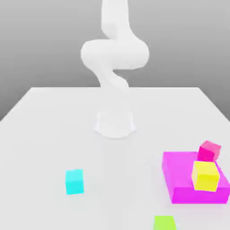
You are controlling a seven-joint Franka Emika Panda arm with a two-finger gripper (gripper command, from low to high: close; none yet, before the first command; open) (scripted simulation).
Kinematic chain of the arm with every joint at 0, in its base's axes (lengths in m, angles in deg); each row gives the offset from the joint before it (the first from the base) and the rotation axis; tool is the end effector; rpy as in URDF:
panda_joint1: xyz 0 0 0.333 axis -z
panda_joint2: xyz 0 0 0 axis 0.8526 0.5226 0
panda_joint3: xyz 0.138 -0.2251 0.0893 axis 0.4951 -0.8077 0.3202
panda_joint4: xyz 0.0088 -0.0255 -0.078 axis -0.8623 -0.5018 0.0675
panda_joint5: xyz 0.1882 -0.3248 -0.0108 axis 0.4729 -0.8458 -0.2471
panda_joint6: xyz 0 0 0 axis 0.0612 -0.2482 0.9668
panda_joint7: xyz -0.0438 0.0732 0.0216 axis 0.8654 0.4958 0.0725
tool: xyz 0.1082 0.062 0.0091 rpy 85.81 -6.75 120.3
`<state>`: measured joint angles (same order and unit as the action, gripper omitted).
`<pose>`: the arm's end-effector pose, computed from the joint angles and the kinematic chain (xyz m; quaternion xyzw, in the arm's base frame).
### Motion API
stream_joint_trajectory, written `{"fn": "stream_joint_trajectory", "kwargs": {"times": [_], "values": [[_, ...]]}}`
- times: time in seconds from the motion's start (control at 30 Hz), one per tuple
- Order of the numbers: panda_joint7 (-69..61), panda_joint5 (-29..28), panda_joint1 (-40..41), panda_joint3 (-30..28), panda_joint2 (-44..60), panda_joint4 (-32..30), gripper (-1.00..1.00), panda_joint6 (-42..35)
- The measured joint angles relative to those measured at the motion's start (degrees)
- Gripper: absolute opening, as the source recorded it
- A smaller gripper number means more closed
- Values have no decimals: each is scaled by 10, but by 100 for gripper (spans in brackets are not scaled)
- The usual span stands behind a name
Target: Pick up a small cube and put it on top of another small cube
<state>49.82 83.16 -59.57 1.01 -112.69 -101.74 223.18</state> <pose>0.3969 -0.0182 0.6209 -0.8648 0.3566 -0.3214 0.1471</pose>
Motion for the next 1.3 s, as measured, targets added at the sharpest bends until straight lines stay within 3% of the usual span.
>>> {"fn": "stream_joint_trajectory", "kwargs": {"times": [0.47, 0.63, 0.83, 1.07, 1.1, 1.3], "values": [[-221, 57, -34, -145, 305, -189, 0, 195], [-261, 21, -5, -171, 406, -258, 0, 268], [-309, 64, 16, -144, 480, -258, 0, 326], [-373, 151, 94, -44, 563, -243, 0, 391], [-379, 160, 106, -30, 574, -241, -100, 400], [-381, 163, 113, -22, 580, -240, -100, 403]]}}
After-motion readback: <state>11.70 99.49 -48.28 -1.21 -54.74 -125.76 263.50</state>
